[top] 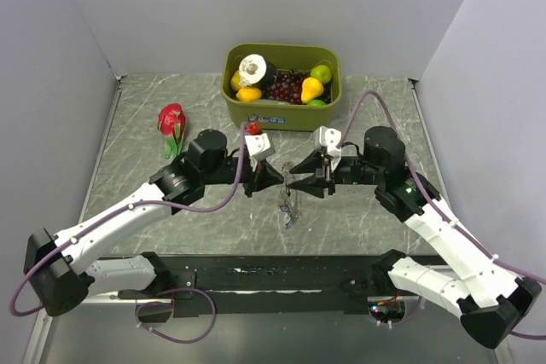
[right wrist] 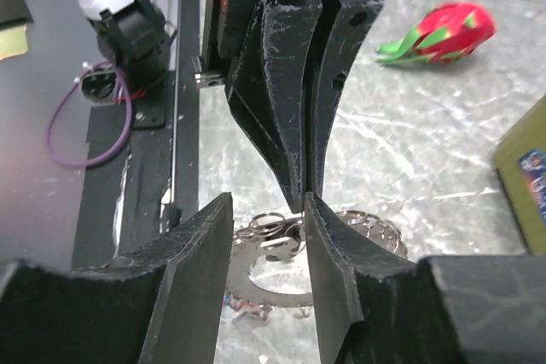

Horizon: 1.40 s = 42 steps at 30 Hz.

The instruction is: Put the keys on the keyring

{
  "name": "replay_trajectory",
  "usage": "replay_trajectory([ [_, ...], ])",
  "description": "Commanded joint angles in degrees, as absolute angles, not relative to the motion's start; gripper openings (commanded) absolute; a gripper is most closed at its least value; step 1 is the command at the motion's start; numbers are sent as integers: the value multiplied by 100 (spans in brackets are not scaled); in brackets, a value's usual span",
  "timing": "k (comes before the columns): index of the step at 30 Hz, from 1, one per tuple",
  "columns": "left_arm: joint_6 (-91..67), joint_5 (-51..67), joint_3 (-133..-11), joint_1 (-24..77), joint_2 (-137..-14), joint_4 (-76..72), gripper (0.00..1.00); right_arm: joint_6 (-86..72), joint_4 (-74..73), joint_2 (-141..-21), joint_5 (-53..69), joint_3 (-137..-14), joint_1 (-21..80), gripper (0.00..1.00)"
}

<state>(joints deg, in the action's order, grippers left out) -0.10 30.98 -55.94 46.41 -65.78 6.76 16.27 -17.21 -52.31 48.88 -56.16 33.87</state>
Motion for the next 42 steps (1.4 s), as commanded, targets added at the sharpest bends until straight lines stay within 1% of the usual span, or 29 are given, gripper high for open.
replay_trajectory([
  [1,-492,2839,-5371,4649,-6091,-711,1,1485,-1327,-5177,4711,-5528,3358,47],
  [5,-667,2733,-5142,4649,-5915,-1037,1,1468,-1371,-5326,4764,-5537,3331,42],
  [8,-685,2724,-5115,4649,-5889,-1116,1,1398,-1318,-5396,4737,-5537,3322,42],
  [10,-677,2742,-5124,4649,-5871,-1108,1,1380,-1336,-5466,4676,-5546,3305,40],
  [13,-668,2725,-5115,4649,-5819,-1107,1,1432,-1432,-5546,4746,-5599,3287,29],
  [14,-651,2725,-5098,4649,-5784,-1142,1,1441,-1424,-5546,4755,-5599,3287,24],
  [19,-694,2566,-5036,4641,-5687,-1222,1,1424,-1424,-5642,4711,-5563,3261,17],
  [26,-712,2628,-5027,4649,-5678,-1266,1,1345,-1248,-5748,4842,-5441,3243,15],
  [31,-729,2707,-5036,4649,-5713,-1292,1,1318,-1143,-5792,4913,-5405,3243,6],
  [34,-747,2733,-5019,4649,-5730,-1344,1,1275,-1020,-5792,4983,-5353,3243,4],
  [39,-879,2812,-4913,4649,-5687,-1581,1,1266,-958,-5862,5211,-5317,3234,3],
  [42,-914,2786,-4843,4649,-5651,-1679,1,1283,-1063,-5915,5256,-5335,3234,5],
])
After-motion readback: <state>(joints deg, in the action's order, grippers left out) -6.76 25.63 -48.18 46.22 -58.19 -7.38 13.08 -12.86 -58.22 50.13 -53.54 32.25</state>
